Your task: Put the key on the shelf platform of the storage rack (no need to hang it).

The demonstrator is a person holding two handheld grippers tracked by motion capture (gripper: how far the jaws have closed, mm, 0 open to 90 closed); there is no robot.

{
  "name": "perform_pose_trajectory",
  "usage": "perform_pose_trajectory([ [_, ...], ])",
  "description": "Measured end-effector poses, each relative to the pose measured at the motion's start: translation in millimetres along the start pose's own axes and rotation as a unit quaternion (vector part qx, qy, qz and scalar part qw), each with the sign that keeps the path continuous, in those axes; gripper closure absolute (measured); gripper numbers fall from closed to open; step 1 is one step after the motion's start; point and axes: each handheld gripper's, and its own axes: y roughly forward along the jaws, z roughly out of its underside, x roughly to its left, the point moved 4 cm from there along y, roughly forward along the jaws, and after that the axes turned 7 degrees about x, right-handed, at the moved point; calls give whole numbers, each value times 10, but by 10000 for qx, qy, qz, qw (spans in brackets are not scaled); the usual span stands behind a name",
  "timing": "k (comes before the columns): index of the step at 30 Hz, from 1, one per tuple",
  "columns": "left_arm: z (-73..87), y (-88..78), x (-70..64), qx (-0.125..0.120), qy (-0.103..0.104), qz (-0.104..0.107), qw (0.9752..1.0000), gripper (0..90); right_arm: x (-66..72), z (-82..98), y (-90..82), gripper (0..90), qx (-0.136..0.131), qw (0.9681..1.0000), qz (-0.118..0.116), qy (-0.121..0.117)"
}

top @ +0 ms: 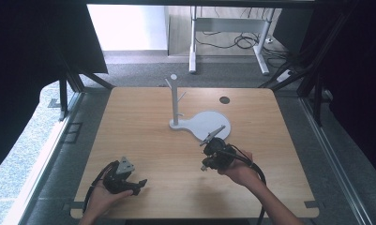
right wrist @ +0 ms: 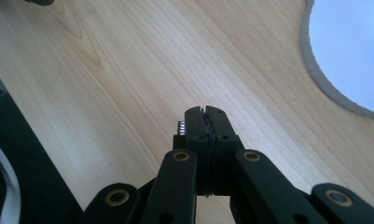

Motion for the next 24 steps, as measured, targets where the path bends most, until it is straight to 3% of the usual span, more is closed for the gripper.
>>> perform_pose_trajectory([
  [24, 3, 2, 6, -15, -18, -5, 10000, 217, -285, -150, -67, 894, -160, 9998, -38, 132],
])
